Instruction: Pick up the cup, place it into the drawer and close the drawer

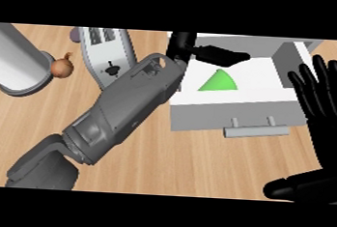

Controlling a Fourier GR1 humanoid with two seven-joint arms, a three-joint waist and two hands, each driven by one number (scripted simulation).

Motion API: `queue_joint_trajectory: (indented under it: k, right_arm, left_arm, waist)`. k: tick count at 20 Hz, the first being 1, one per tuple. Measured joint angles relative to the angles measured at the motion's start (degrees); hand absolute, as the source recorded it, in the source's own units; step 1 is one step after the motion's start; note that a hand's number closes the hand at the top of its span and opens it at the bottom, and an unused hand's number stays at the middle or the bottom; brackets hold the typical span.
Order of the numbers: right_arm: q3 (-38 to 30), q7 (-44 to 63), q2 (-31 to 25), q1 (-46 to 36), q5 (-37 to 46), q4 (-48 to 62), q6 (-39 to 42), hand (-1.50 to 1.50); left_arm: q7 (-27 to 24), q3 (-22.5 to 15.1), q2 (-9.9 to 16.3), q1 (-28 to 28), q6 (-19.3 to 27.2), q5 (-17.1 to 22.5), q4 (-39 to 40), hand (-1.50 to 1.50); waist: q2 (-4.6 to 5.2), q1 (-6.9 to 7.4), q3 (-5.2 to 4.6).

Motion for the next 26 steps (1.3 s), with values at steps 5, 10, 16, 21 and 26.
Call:
queue_joint_trajectory:
  k: [5, 10, 16, 21, 26]
  right_arm:
    - [-0.4, 0.5, -0.5, 2.4, -2.0, -1.8, 1.3, 1.50]
    - [-0.7, -0.1, -3.6, 4.3, -1.6, -2.6, 5.1, 1.50]
    - [-0.4, -1.2, -7.6, 6.4, 3.8, -4.2, 8.5, 1.50]
    - [0.6, -0.3, -10.1, 6.9, 8.1, -4.6, 10.1, 1.50]
    - [2.1, 0.1, -9.9, 7.3, 13.1, -3.3, 9.5, 1.50]
  left_arm:
    - [-2.4, 2.9, 0.4, 0.5, -2.8, 2.8, -2.3, -1.50]
    - [-1.6, 5.8, 2.1, 3.4, -3.3, 3.5, -6.4, -1.50]
    - [1.4, 7.3, 7.6, 11.1, -2.1, 4.4, -17.3, -1.50]
    - [5.3, 7.7, 13.9, 20.0, -0.8, 4.7, -29.2, -1.50]
    - [7.6, 8.8, 20.5, 31.9, -1.5, 5.4, -41.8, -1.50]
  waist:
    - [-0.58, 2.19, -0.02]
    - [-1.12, 4.32, -0.05]
    - [-1.69, 6.25, -0.08]
    - [-1.82, 7.05, -0.08]
    - [-1.67, 7.05, -0.08]
